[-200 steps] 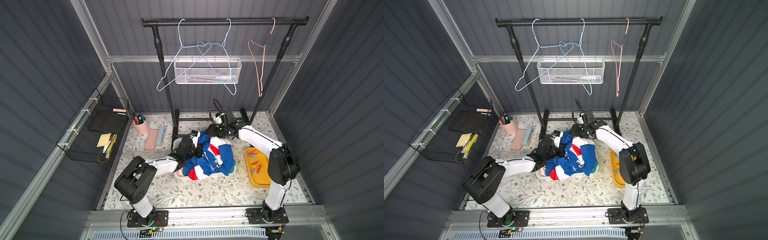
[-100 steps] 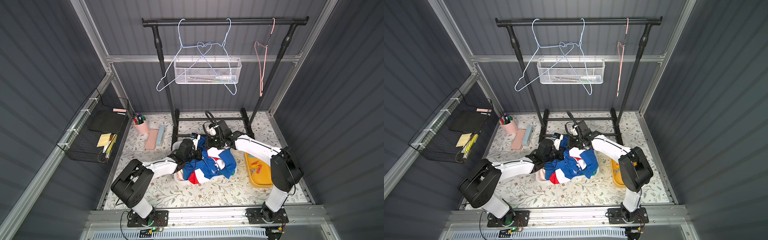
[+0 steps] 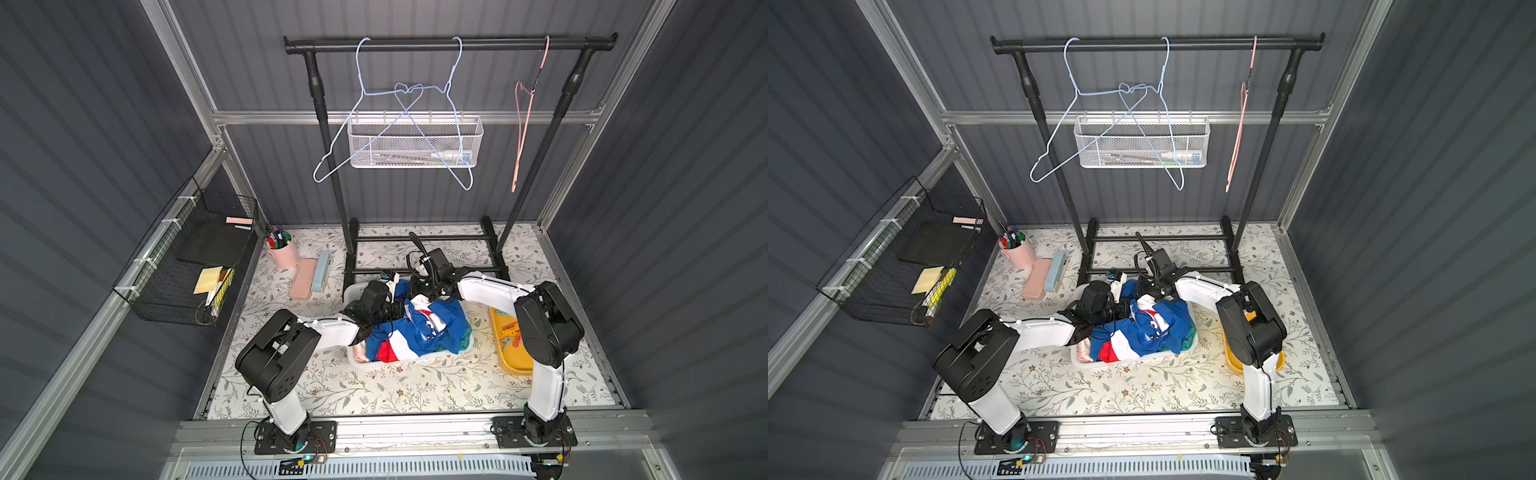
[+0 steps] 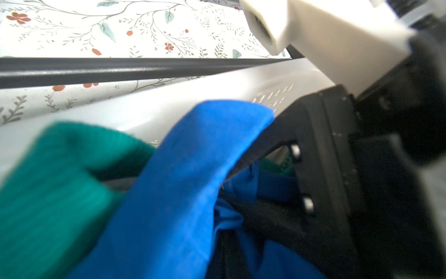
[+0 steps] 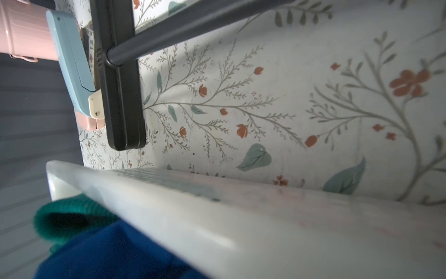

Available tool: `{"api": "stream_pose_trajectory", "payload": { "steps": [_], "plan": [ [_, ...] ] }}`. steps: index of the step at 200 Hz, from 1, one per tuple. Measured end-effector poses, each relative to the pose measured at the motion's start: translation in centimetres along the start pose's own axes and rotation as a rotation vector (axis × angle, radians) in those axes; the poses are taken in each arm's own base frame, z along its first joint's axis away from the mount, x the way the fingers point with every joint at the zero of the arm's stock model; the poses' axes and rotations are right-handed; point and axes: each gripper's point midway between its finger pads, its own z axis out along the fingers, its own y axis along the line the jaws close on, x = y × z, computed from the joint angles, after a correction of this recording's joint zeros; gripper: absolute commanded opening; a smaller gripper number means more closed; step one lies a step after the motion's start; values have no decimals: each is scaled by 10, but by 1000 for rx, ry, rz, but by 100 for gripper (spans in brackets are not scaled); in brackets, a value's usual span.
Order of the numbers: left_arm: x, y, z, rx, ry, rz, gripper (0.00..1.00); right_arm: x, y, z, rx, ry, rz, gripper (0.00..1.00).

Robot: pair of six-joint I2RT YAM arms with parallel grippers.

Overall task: Remove the clothespins securing jackets to the hanger
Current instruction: Adjust the jacket in the basket.

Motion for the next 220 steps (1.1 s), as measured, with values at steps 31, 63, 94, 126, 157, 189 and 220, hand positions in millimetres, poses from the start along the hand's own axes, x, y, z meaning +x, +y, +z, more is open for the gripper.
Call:
{"api": "stream_pose_trajectory", "payload": {
  "steps": [31,63,94,126,157,189,220],
  "plan": [
    [-2,-2,0,10,-5,-2,27,-2,-3,-4,16,-48,18,21],
    [-11,-7,-9,3,-14,-13,65,-8,-1,-14,24,-94,18,36],
    [-23,-5,-22,-45,-14,-21,91,-16,-2,-25,74,-118,-10,42],
    [-43,-4,-50,-102,-25,-30,99,-25,-4,-35,132,-136,-40,52],
    [-97,-5,-89,-168,-153,-39,99,-19,-7,-43,160,-109,-70,65],
    [-151,-14,-134,-190,-296,-40,99,-20,4,-60,136,-123,-96,81],
    [-177,-20,-168,-195,-383,-14,99,-34,35,-101,66,-218,-165,99]
  ]
}}
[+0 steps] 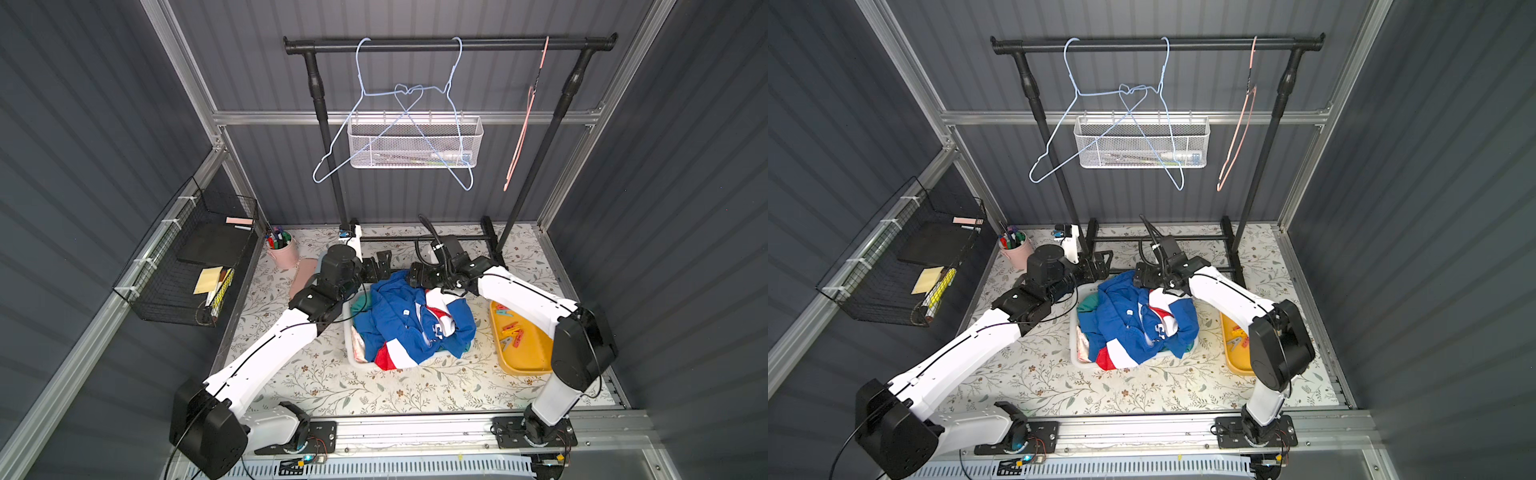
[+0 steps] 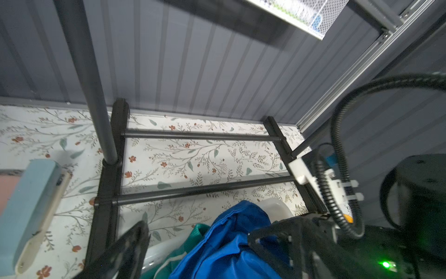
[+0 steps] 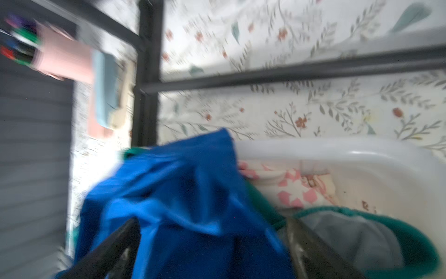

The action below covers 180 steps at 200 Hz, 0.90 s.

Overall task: Remove the clothespins securing jackets to the hanger
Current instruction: Adjust the jacket in the basket, then reset both arms

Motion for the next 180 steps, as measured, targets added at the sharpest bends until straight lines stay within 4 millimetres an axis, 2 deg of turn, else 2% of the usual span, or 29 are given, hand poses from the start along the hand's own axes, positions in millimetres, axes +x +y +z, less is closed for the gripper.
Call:
{"api": "stream_pose_trajectory", "payload": {
  "steps": [24,41,58,77,90,105,120,134,160,180],
  "plan": [
    [-26,-1,-21,-9,-84,29,99,-30,21,-36,-39,-123,-70,99],
    [-50,2,-36,-44,-173,41,99,-45,29,-58,-50,-193,-107,99],
    [-72,6,-51,-88,-265,62,99,-52,30,-79,-48,-257,-143,99],
    [-89,17,-69,-148,-387,90,99,-51,17,-100,-28,-327,-167,99],
    [-88,32,-80,-211,-466,116,99,-51,-8,-114,38,-388,-156,99],
    [-75,55,-85,-300,-532,158,99,-52,-53,-130,151,-481,-125,99],
    [-52,83,-79,-392,-541,227,99,-46,-107,-143,272,-563,-76,99],
    [-41,111,-69,-472,-534,266,99,-37,-152,-152,385,-631,-62,99],
    [-38,169,-58,-601,-588,277,99,-19,-198,-145,513,-692,-106,99],
    [-21,195,-42,-625,-608,287,99,-8,-231,-133,600,-704,-128,99]
  ]
}}
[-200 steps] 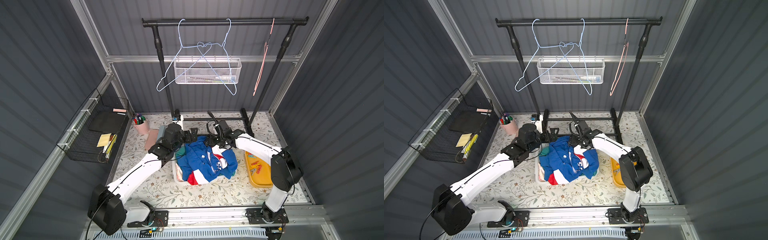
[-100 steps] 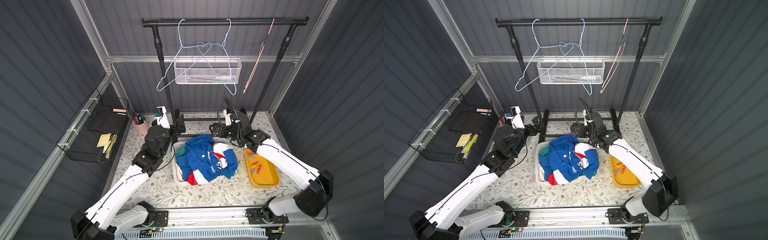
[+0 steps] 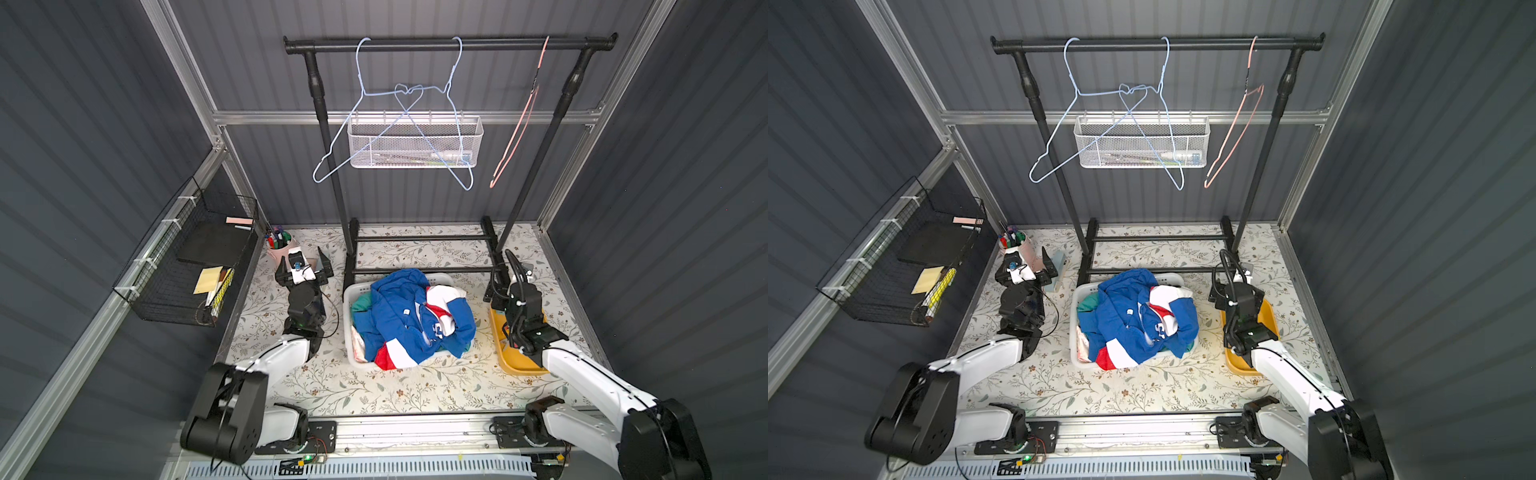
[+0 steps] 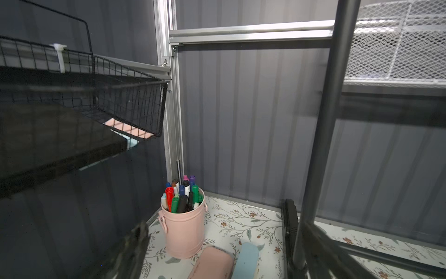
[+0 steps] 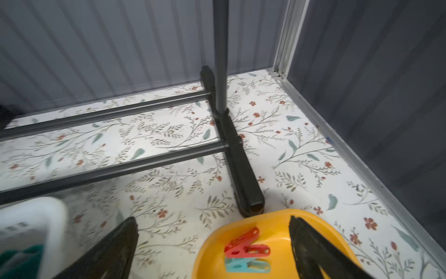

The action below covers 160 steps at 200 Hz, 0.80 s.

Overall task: Remove the clothespins securing jackets to the hanger
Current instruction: Reset both arms

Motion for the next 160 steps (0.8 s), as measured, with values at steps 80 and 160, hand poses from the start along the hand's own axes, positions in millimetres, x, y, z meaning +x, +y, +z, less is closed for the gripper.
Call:
{"api": "stream_pose_trajectory", "payload": {
  "steps": [80,160],
  "plan": [
    [79,15,2,52,31,65,99,55,-25,60,37,-27,-106,99],
    [52,8,10,69,-62,27,99,48,-36,73,24,-75,-37,99]
  ]
}}
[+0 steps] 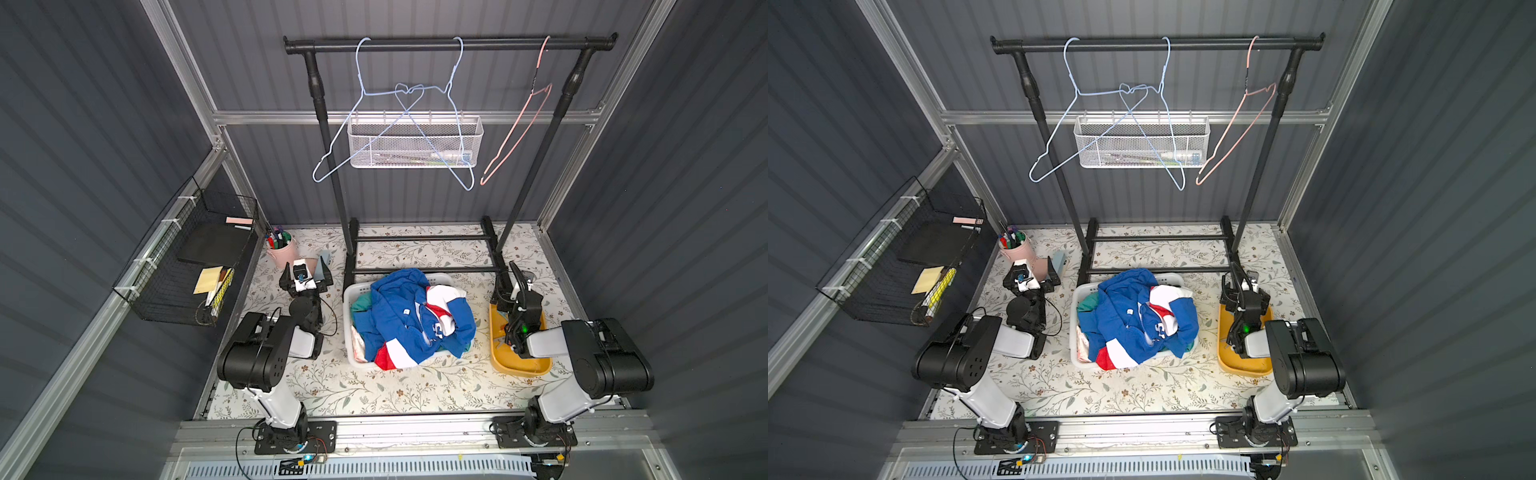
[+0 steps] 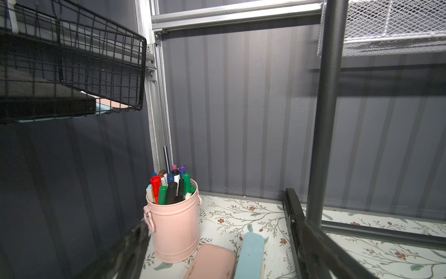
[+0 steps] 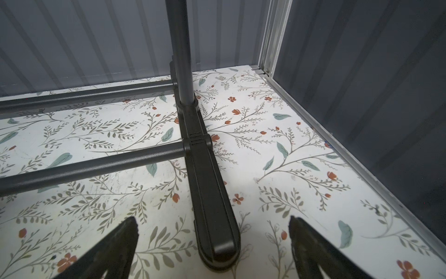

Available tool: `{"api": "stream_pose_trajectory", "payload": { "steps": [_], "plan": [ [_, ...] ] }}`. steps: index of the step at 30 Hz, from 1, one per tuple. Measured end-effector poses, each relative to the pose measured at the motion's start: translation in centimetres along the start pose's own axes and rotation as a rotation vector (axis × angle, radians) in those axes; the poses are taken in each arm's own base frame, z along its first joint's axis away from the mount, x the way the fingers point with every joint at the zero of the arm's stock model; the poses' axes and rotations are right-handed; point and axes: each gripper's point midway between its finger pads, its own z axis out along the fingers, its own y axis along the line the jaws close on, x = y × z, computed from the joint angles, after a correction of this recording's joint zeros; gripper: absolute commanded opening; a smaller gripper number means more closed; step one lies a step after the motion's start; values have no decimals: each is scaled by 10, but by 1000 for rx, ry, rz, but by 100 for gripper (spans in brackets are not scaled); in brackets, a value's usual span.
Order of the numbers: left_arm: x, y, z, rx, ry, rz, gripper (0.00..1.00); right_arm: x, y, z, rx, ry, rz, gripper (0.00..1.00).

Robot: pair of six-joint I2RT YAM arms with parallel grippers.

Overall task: Remove the clothespins securing jackets to the hanger
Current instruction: Reset both arms

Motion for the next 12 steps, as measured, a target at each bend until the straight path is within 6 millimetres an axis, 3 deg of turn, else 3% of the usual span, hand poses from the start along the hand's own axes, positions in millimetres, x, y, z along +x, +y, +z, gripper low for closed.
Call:
{"api": "stream_pose_trajectory", "payload": {
  "steps": [12],
  "plan": [
    [-5,-2,3,2,-15,-6,99,1,-1,0,0,2,7,99]
  ]
}}
